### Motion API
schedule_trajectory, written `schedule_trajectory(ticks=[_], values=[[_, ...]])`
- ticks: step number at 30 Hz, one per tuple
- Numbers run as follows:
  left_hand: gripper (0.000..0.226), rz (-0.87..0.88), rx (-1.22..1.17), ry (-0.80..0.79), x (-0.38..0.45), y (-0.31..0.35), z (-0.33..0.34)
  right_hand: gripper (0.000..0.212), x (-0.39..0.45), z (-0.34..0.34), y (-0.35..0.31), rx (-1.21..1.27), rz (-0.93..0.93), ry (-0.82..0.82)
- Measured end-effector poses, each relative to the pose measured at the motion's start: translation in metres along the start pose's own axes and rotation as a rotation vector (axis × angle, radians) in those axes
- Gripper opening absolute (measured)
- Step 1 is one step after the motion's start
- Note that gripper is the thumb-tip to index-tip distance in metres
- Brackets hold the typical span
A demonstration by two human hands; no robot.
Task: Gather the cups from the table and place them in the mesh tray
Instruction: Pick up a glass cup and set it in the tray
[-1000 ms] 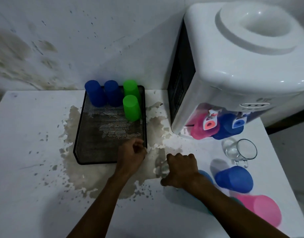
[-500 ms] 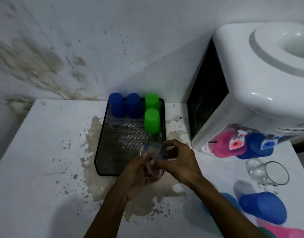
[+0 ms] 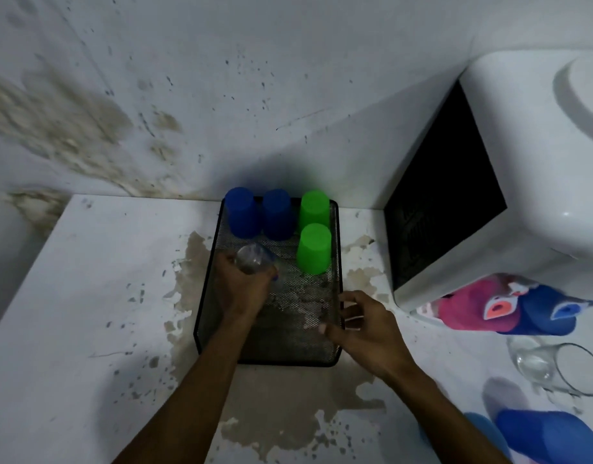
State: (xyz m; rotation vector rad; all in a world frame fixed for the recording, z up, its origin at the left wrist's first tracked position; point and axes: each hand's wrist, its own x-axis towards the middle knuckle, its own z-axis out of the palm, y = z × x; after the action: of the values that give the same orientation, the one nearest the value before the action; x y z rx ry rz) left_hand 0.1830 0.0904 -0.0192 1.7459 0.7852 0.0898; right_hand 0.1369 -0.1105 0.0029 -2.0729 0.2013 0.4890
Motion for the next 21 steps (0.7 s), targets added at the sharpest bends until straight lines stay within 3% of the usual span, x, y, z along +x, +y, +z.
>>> schedule_trajectory(ticks=[4,7,12,21], values=[[0.072,0.245,0.223,-0.021,0.024,0.005,0.023,0.049,-0.002,-0.004,0.013,-0.058,0.011,-0.001],[0.076,0.333,0.277,-0.093,0.038,-0.004,0.040,0.047,-0.003,-0.006,0.017,-0.075,0.009,0.002],[0.075,0.399,0.329,-0.112,0.047,-0.016,0.048,0.040,-0.001,-0.014,0.020,-0.080,-0.009,0.020],[0.077,0.415,0.344,-0.106,0.057,-0.023,0.056,0.044,0.001,-0.017,0.029,-0.107,0.007,0.030]])
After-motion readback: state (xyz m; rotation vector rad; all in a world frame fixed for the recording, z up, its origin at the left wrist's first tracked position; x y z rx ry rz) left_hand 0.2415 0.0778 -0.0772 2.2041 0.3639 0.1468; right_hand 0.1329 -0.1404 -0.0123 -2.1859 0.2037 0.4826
